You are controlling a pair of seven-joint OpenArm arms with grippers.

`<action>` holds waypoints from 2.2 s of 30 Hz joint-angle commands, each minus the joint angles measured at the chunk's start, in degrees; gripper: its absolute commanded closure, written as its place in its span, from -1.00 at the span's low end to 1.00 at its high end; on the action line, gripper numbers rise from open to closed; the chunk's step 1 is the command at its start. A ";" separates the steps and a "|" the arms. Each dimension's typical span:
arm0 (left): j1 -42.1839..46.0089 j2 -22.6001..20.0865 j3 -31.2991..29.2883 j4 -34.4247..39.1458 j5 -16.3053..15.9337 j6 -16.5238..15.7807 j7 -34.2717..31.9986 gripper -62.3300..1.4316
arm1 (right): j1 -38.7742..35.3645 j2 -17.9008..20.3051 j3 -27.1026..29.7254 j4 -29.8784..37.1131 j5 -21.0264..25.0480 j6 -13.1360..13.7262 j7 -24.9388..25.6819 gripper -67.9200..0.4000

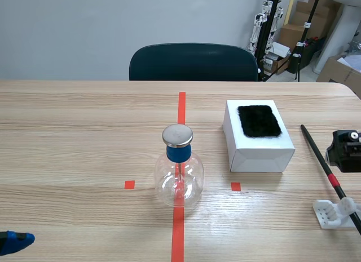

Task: Do the electroscope experiment. pick up the black charging rod

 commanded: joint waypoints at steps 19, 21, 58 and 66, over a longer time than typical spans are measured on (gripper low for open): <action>0.31 0.13 0.17 0.87 -0.39 0.09 -0.79 -1.00 | 10.64 -2.29 -6.51 -8.17 -9.16 -1.51 -9.42 -1.00; 0.31 0.13 0.17 0.87 -0.39 0.11 -0.79 -1.00 | 11.41 -3.06 -6.51 -9.40 -10.12 -1.51 -8.22 -1.00; -17.66 -3.30 0.07 -14.99 -8.20 1.99 -19.63 -1.00 | 15.98 -7.56 -6.51 -22.53 -14.99 -1.73 -0.52 -1.00; -21.70 -6.95 0.22 -24.63 -15.91 -2.62 -34.25 -1.00 | 15.67 -7.54 -6.51 -22.60 -14.80 -1.77 -1.66 -1.00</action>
